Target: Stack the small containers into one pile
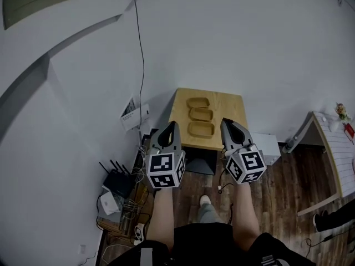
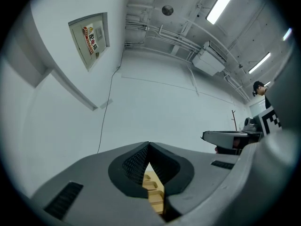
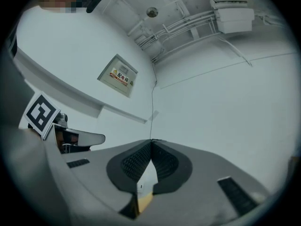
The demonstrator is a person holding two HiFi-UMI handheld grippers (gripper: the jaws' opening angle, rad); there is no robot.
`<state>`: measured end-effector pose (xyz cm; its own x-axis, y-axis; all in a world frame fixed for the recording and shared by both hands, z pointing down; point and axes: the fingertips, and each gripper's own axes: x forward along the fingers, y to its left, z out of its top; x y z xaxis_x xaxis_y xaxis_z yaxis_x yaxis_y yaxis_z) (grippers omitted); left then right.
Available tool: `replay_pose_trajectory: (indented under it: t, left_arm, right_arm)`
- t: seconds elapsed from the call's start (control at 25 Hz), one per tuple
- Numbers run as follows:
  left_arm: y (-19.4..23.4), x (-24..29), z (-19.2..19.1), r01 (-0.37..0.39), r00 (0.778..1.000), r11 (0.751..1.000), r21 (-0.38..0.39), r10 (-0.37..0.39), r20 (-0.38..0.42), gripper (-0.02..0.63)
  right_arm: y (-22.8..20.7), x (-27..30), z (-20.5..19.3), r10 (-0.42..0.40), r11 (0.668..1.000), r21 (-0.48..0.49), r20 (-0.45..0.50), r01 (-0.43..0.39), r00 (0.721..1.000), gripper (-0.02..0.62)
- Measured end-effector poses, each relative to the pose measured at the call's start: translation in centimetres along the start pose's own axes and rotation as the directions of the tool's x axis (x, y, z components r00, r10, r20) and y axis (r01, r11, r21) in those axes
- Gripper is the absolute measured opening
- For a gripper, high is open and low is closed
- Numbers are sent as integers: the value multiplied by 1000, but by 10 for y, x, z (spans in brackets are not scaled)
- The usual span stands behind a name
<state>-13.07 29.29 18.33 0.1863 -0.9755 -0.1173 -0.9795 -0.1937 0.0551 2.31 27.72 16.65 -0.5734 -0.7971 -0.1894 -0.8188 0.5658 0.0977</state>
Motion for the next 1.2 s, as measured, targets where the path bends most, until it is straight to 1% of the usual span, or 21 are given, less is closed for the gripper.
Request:
replay_pose_trajectory:
  t: [0.12,0.24,0.32,0.4,0.48,0.56,0.72,0.88,1.08,1.2]
  left_arm:
    - [10,22,-23,-25,999,1000,11,25,-43,3]
    - [17,41,-40,-42,998,999,-1,42,-41,3]
    - [19,60,-53,-55,997,998,-11,54,-47,3]
    - [19,83,-71,-65,996,998,-23,63,-69,3]
    - [15,108,-92,-61,993,998,-35,57,-106,3]
    - [6,138,-105,-46,990,998,-45,40,-133,3]
    - [-18,202,-106,-3,991,999,-48,-3,-133,3]
    - [-40,258,-108,49,987,997,-54,-57,-152,3]
    - [-41,309,-99,29,987,998,-57,-37,-159,3]
    - [-35,333,-92,11,986,999,-42,-18,-167,3]
  right_arm:
    - [-7,25,-24,33,999,32,-12,-32,999,3]
    - [-22,44,-57,35,997,77,-52,-31,998,3]
    - [-39,55,-80,28,995,101,-82,-19,996,3]
    - [-59,64,-108,19,993,115,-122,-5,992,3]
    - [-83,70,-138,-4,991,130,-177,27,984,3]
    - [-112,76,-154,-30,989,138,-211,60,977,3]
    - [-174,105,-146,-61,990,117,-197,85,978,3]
    - [-210,141,-143,-41,993,99,-207,62,978,3]
    - [-239,185,-135,10,996,86,-210,8,978,3]
    - [-257,213,-122,32,997,78,-179,-18,983,3]
